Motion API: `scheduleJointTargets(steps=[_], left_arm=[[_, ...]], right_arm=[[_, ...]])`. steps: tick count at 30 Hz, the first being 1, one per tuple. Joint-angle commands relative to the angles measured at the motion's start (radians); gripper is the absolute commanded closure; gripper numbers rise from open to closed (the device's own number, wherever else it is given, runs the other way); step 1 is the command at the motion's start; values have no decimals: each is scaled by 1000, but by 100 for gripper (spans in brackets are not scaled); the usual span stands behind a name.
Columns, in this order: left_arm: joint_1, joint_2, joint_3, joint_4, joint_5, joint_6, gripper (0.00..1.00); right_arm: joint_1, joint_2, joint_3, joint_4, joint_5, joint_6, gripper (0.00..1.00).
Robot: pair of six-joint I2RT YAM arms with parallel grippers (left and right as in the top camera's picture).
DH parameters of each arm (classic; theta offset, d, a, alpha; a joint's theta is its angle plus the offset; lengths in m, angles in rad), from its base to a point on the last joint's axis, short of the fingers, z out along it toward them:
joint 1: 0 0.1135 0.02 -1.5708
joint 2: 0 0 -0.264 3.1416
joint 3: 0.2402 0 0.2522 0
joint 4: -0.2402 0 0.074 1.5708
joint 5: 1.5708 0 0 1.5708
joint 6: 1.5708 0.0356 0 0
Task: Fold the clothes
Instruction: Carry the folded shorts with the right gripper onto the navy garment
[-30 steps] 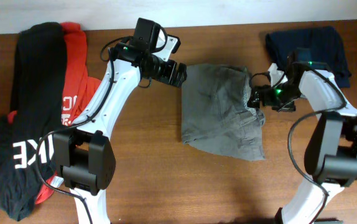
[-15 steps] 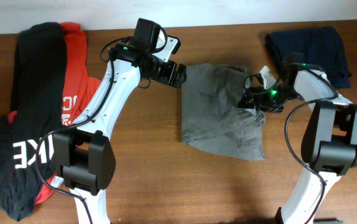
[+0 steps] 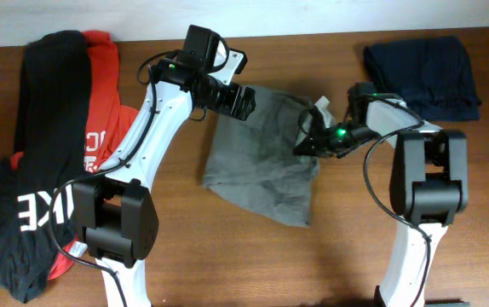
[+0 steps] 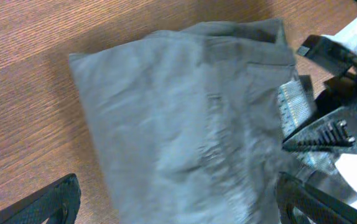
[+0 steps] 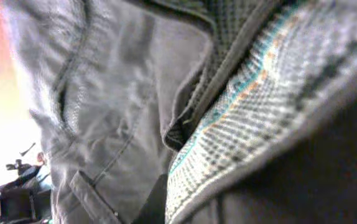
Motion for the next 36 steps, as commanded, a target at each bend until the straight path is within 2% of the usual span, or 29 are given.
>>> scheduleJointTargets(steps=[1,6,11,16,21,26,36], left_arm=[[10,9,21,4,-25,19,1],[49,9,21,42,-60,19,1],[114,9,21,69,-59,-4,1],[134,9,21,68,-60,-4,1],[133,9,21,70,-60,-3,1],[134,13,21,69,-60,-3,1],[134,14,21,66,-60,-3,1]], right_arm=[[-9,1,-2,40,-148,-18,96],[-84,-62,46,52,-151,23,96],[-204,-185,109,117,-139,164,96],[-301,-288,115,342,-128,406,96],[-341,-299,115,547,-110,560,96],[-343,-299,151,739,-89,644,96],[-384,-299,425,734,-51,651,96]])
